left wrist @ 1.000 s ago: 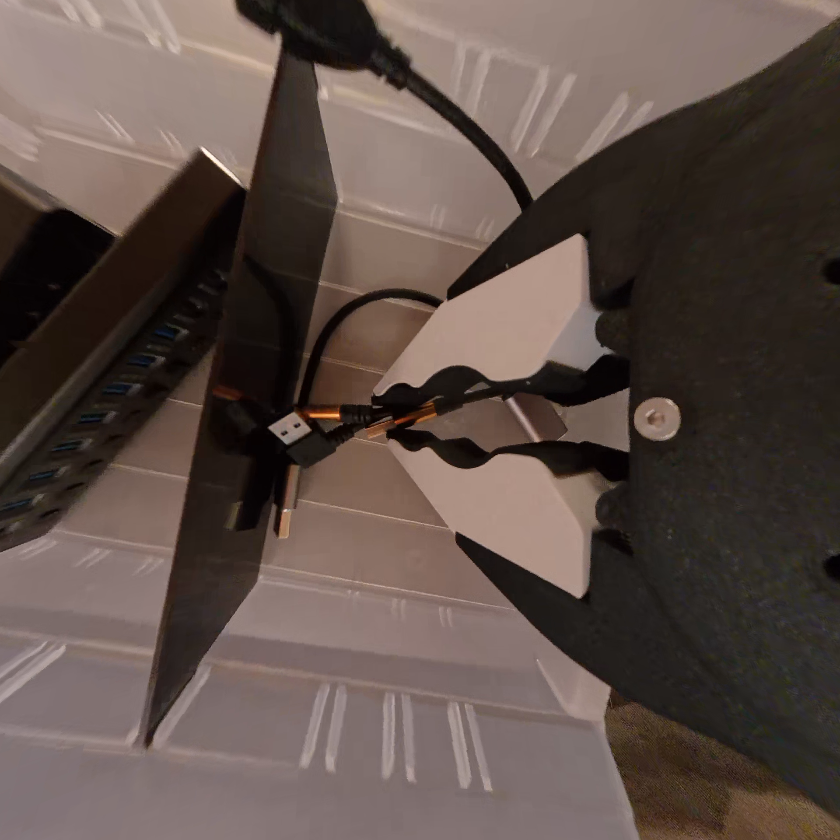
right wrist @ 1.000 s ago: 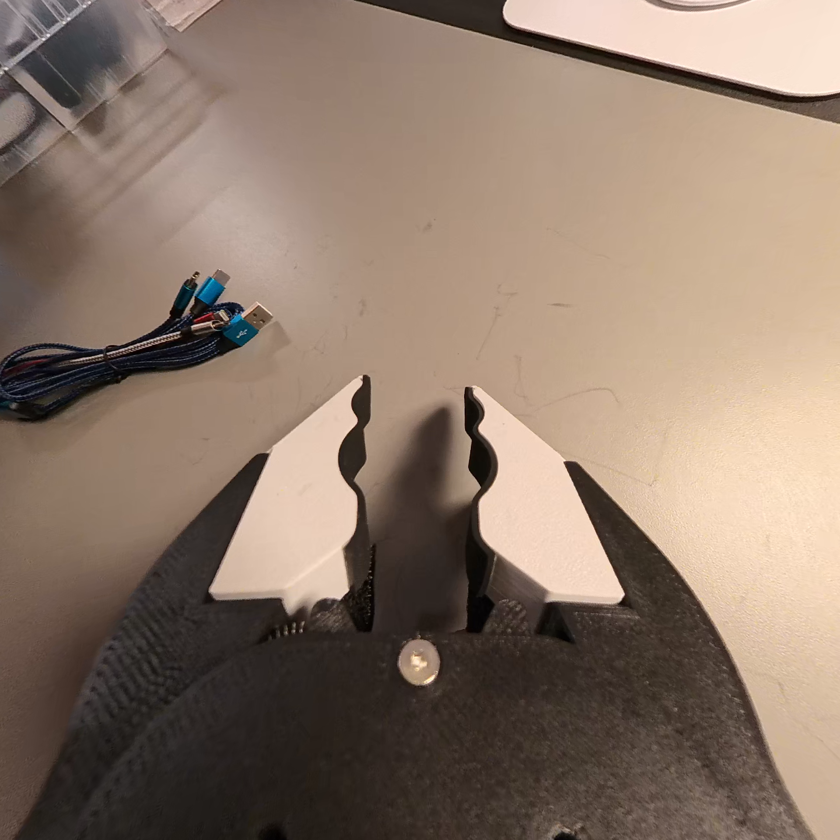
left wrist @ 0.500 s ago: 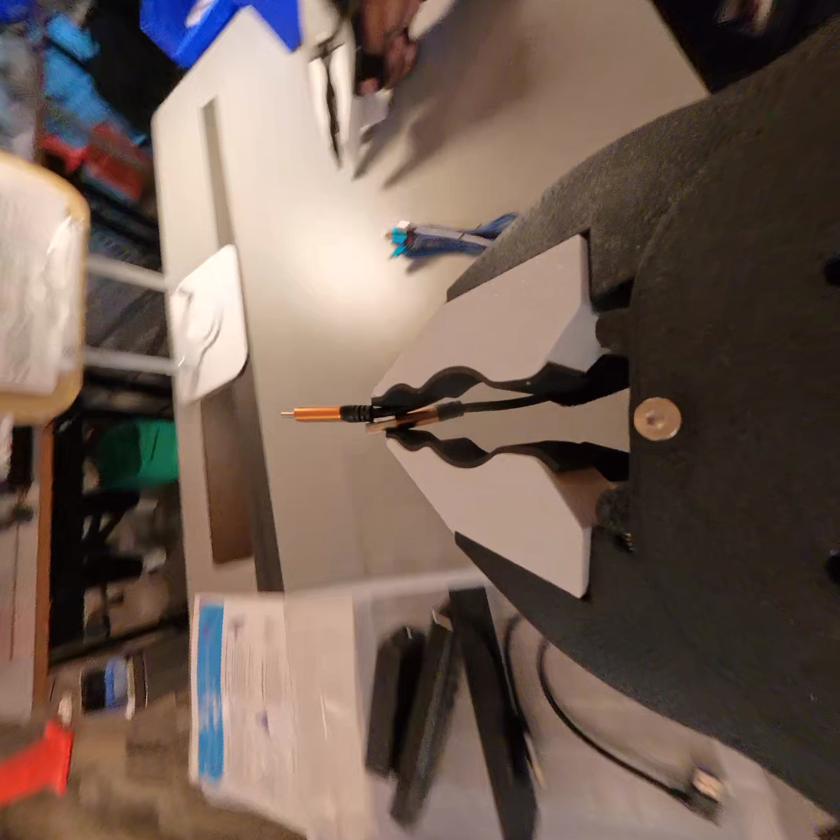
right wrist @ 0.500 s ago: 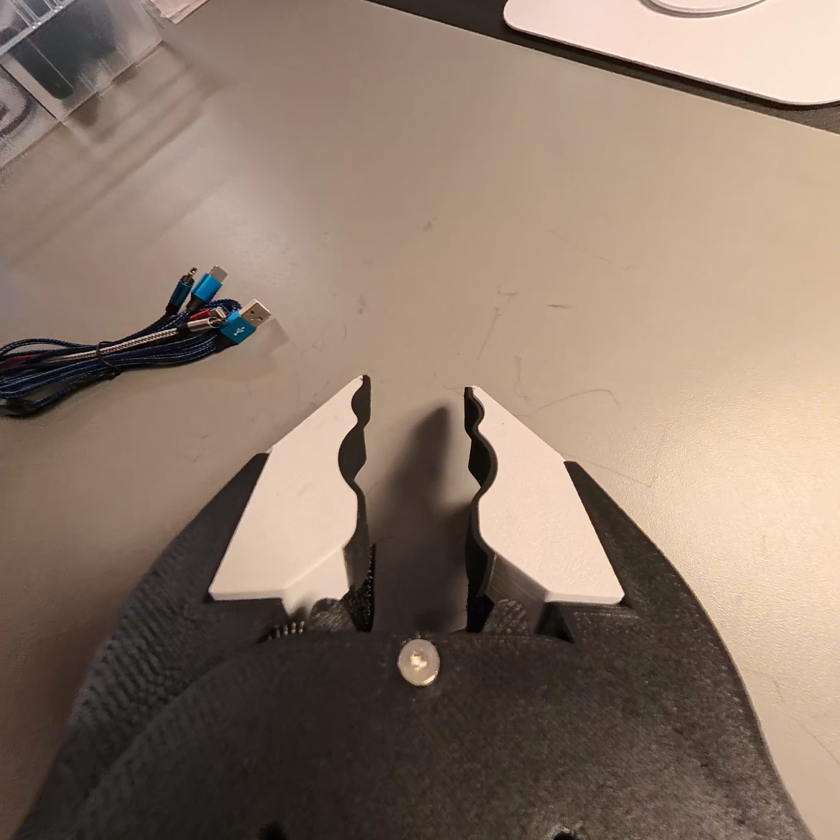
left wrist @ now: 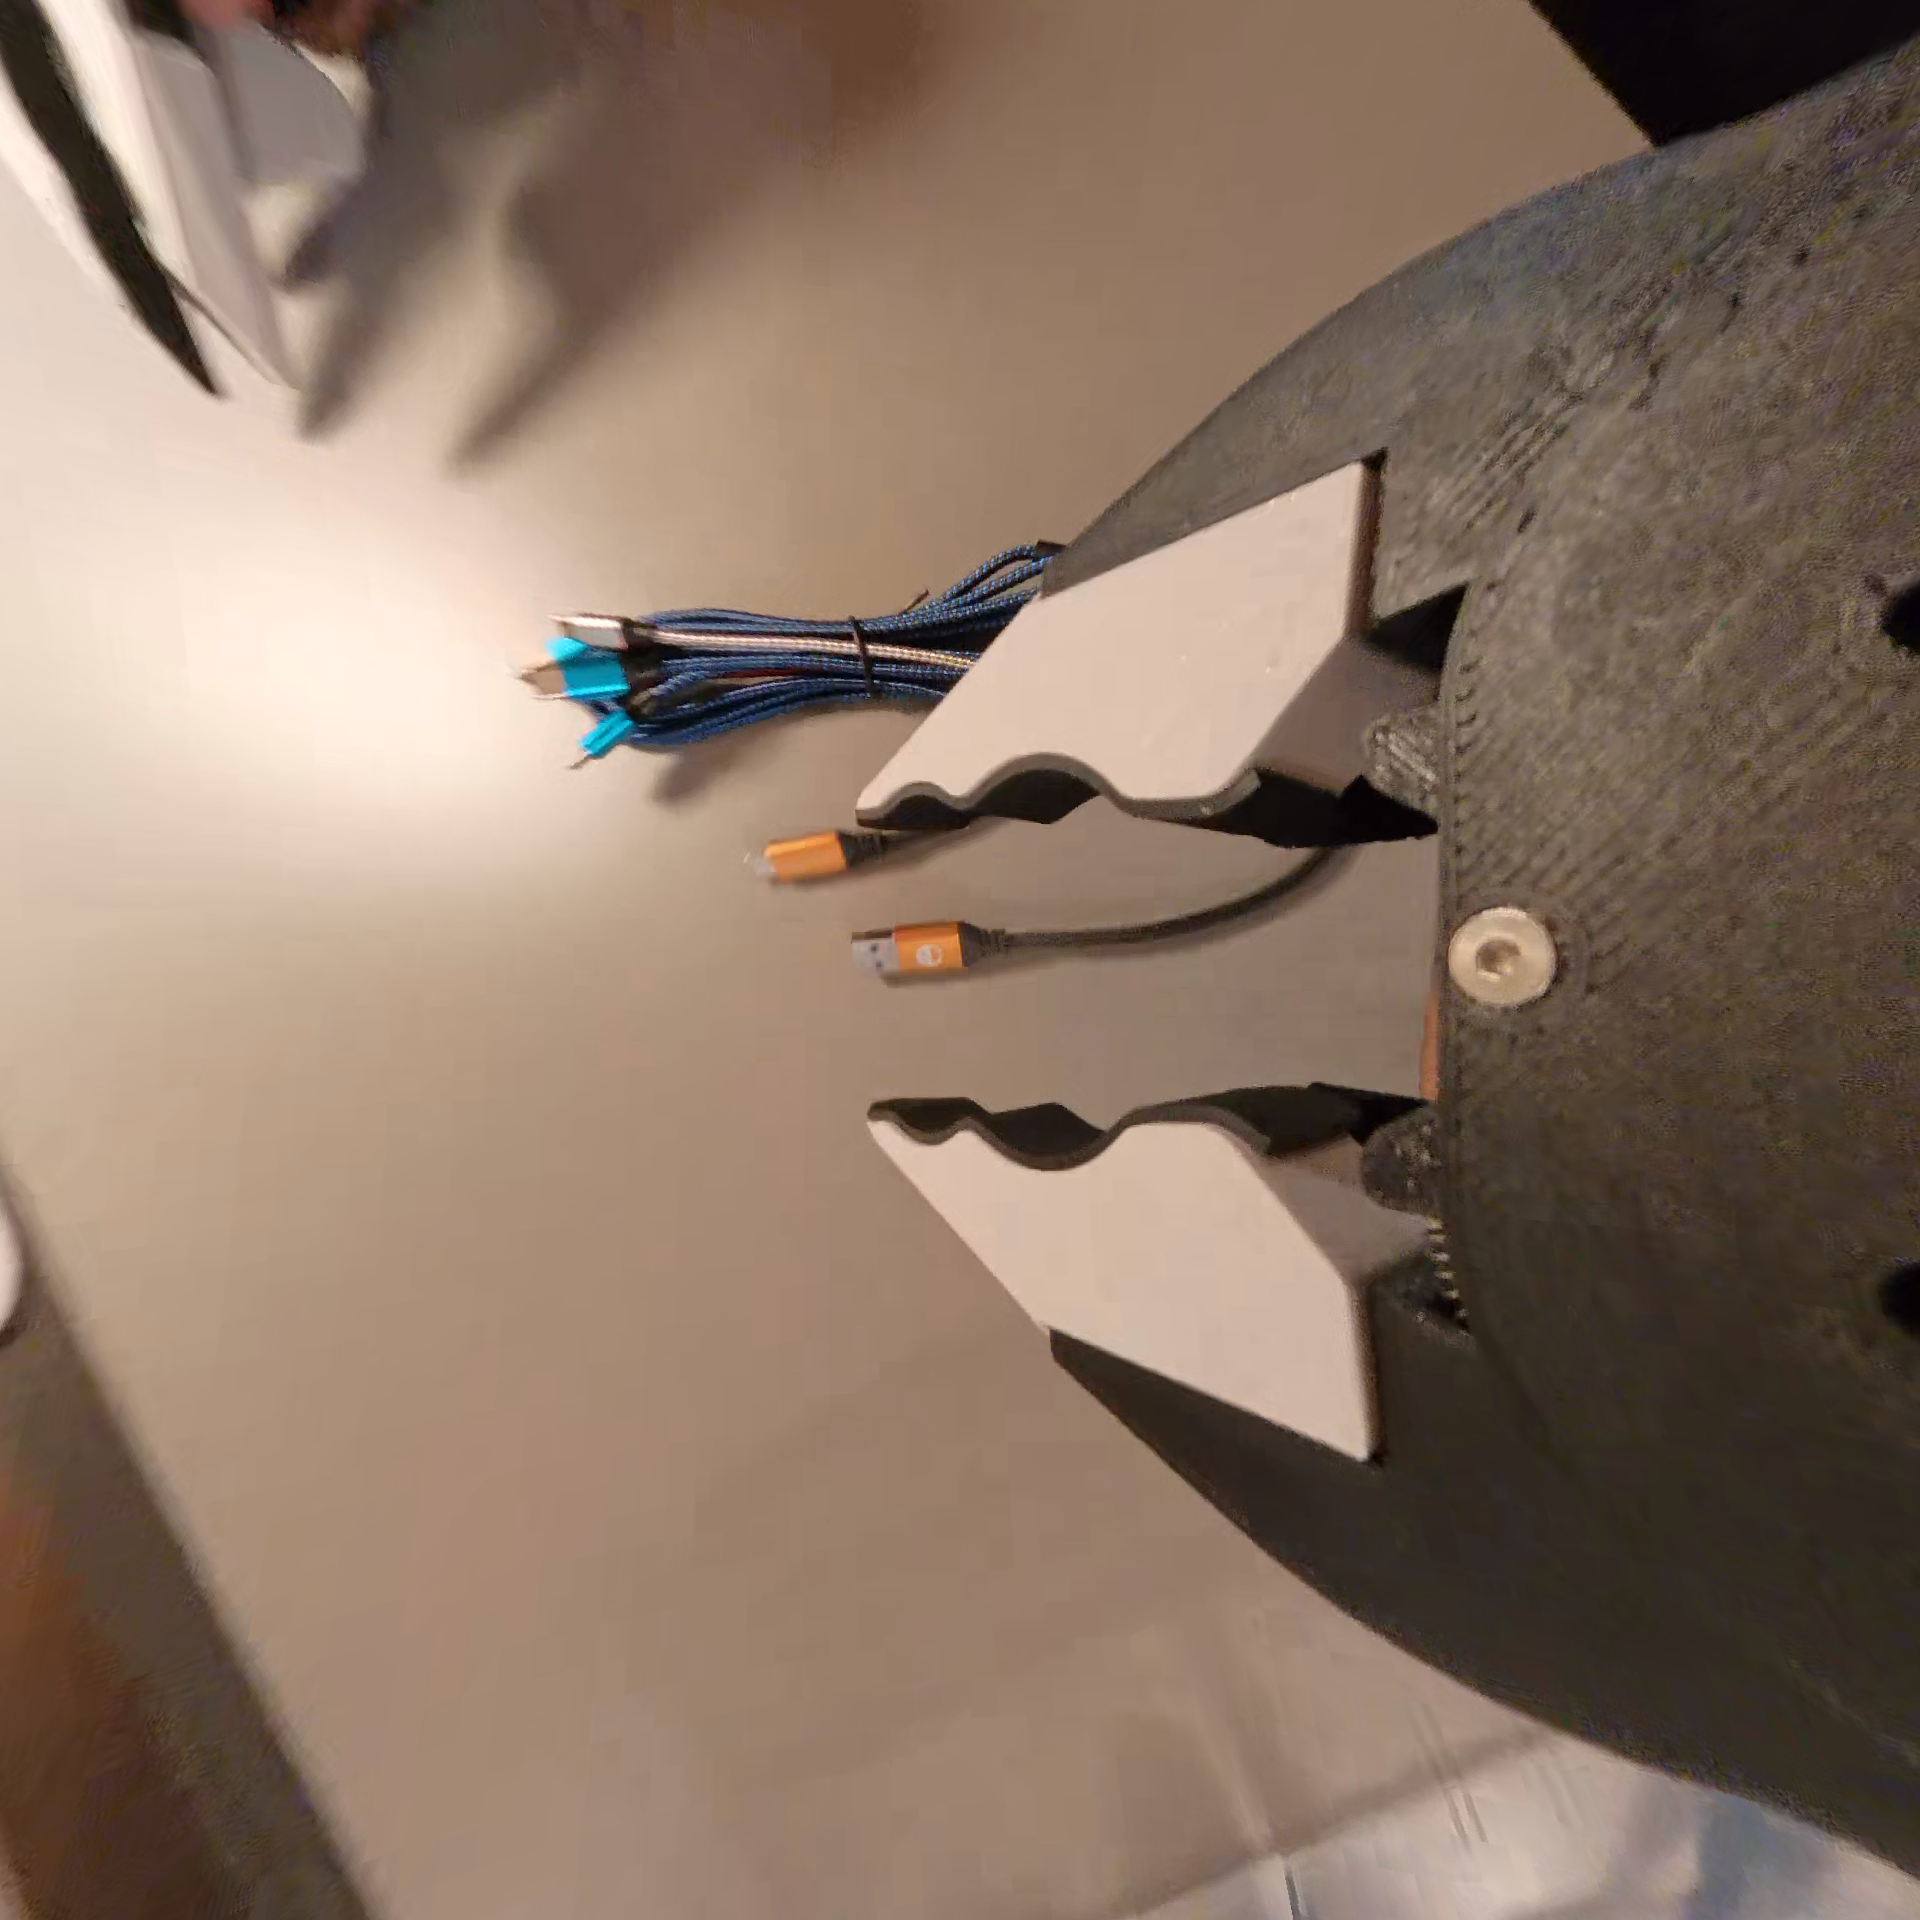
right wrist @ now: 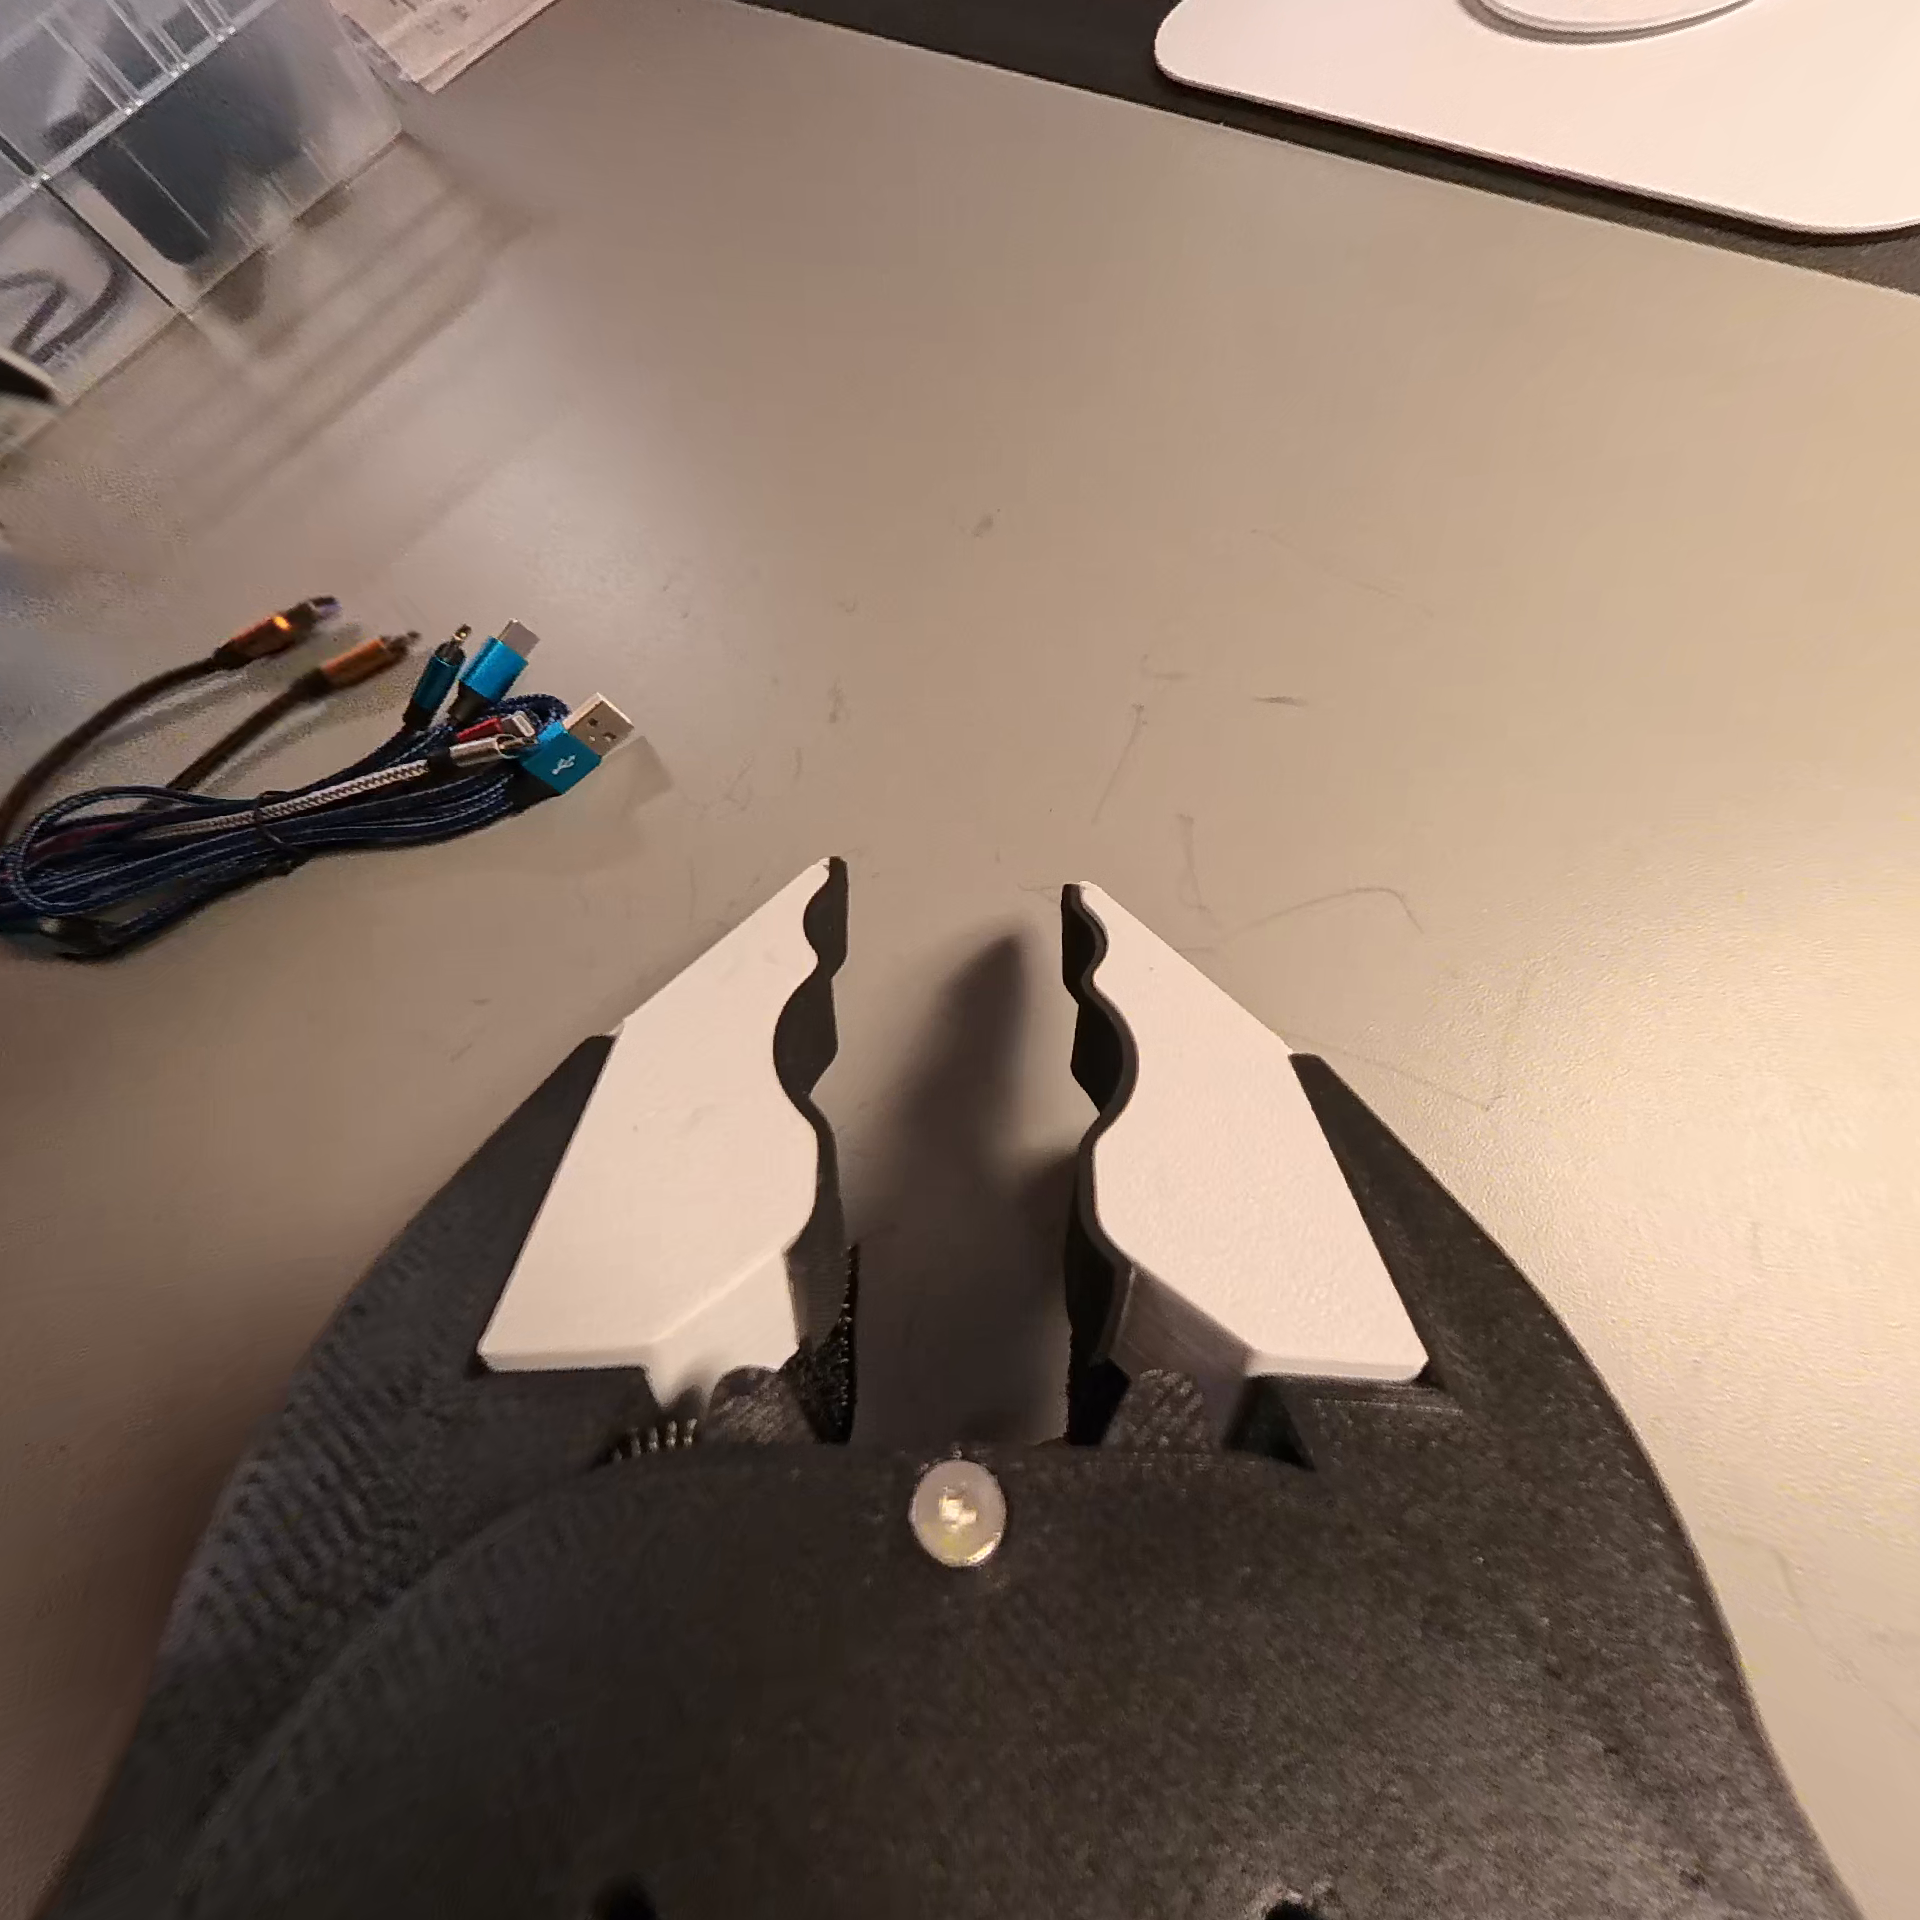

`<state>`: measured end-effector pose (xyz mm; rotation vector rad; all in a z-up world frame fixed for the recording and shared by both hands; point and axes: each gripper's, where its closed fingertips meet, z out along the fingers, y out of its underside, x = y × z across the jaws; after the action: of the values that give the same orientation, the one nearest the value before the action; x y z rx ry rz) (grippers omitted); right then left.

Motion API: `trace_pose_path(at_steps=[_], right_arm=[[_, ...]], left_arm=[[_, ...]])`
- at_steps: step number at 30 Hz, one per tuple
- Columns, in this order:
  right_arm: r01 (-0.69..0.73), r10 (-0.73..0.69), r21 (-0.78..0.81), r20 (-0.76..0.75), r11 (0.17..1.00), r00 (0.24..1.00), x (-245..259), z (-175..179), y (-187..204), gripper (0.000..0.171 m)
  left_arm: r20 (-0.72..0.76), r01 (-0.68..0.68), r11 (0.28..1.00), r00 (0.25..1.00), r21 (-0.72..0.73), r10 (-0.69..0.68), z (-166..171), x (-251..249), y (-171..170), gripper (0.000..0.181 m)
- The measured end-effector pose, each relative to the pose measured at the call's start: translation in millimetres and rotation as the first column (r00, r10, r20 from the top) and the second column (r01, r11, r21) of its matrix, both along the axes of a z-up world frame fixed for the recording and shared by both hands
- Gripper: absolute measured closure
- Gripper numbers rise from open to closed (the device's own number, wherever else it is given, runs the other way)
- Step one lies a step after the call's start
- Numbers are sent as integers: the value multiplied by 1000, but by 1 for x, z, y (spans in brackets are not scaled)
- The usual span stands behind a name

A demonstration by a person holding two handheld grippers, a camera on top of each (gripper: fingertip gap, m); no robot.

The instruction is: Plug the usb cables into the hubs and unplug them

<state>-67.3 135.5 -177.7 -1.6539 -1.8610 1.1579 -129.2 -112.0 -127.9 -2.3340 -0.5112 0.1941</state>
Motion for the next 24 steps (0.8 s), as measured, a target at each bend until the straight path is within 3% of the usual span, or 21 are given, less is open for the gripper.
trace_pose_path(at_steps=[1,4,6,8,11,15,20,24], right_arm=[[0,0,-2,1,1000,1000,0,0,0,129],[-1,1,-2,1,1000,1000,0,0,0,129],[-2,2,3,2,1000,1000,0,0,0,129],[-4,3,10,3,1000,1000,0,-1,-1,129],[-3,3,21,4,1000,1000,0,-1,-1,129],[2,-2,29,0,1000,1000,-1,-1,-1,129],[2,-2,12,3,1000,1000,-1,-1,0,129],[-4,4,-14,8,1000,1000,-1,-1,0,129]], left_arm=[[-25,-6,999,1000,50,7,20,-6,-9,126],[-90,-115,974,987,193,135,81,-43,-60,126],[-79,-233,943,963,236,258,100,-75,-109,126],[-39,-377,903,919,208,393,94,-109,-161,127],[35,-557,828,830,64,556,49,-147,-227,127],[197,-584,808,785,-84,588,-14,-154,-246,128],[205,-476,847,828,-237,523,-47,-153,-242,126],[145,-415,814,850,-407,506,-70,-151,-254,130]])
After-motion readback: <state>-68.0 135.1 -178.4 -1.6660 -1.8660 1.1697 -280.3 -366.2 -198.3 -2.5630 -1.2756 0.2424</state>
